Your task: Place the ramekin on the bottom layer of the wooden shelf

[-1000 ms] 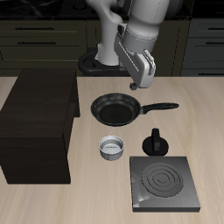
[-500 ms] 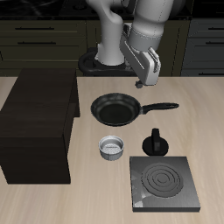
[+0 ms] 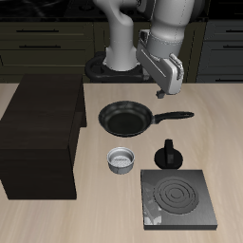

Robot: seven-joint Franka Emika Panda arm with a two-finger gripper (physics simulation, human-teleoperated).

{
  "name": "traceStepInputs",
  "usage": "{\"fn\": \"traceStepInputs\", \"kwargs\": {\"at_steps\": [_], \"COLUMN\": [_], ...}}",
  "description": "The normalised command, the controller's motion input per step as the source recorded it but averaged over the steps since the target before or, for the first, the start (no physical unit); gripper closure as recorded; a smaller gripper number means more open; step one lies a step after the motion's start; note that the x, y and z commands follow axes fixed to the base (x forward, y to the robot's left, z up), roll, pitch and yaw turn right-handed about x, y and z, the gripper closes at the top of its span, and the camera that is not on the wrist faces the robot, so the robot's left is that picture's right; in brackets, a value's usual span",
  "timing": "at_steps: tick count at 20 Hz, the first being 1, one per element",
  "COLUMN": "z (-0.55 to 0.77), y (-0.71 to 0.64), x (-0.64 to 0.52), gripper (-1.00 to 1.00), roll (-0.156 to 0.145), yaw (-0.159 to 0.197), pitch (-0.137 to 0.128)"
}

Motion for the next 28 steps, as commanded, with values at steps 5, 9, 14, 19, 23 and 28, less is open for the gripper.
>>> {"fn": "traceStepInputs", "kwargs": {"at_steps": [5, 9, 14, 19, 23, 28], "z": [-0.11, -0.16, -0.20, -0.22, -0.23, -0.18], "y": [0.07, 0.10, -0.04, -0.10, -0.08, -0.05], "x": [0.07, 0.09, 0.15, 0.07, 0.11, 0.06], "gripper": [-1.00, -1.00, -1.00, -1.00, -1.00, -1.00], "roll": [-0.001, 0.016, 0.000, -0.024, 0.011, -0.008], "yaw": [0.035, 0.011, -0.019, 0.006, -0.021, -0.004], "pitch": [-0.014, -0.008, 0.025, 0.014, 0.035, 0.014]}}
